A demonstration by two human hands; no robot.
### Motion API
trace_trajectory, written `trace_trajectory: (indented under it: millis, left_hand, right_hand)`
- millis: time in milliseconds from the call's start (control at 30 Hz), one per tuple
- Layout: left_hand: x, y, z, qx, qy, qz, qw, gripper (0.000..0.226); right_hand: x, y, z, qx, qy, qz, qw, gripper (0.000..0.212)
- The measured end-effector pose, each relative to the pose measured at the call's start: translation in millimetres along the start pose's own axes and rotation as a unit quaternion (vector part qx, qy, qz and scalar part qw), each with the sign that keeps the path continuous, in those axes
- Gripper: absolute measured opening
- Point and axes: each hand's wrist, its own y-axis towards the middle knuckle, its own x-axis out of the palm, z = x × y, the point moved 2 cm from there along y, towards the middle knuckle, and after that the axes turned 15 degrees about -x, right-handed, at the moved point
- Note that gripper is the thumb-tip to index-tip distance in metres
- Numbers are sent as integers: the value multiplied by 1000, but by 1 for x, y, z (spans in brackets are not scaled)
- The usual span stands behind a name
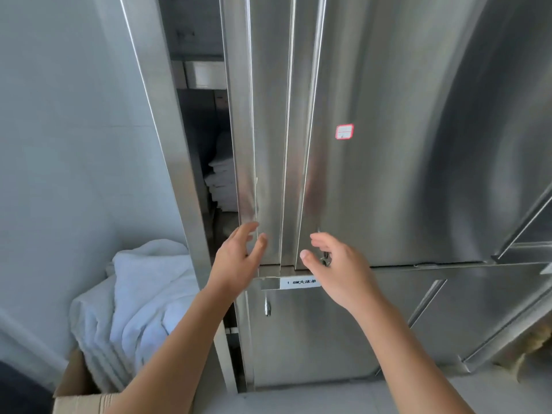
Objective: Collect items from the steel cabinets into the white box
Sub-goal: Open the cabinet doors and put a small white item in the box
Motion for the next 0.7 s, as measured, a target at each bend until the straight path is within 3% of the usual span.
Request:
trace_trajectory:
  millis: [300,500,700]
  left_hand:
    - [36,-9,23,7,-26,-11,1000,43]
    - [47,1,25,-4,-89,-20,996,33]
    - [41,14,13,13,-135,-55,989,36]
  right_hand:
    - [-11,2,28,-11,3,-18,1000,50]
    - [-16,4,36,20,4,25,999,43]
    - [1,5,32,61,-5,56,997,41]
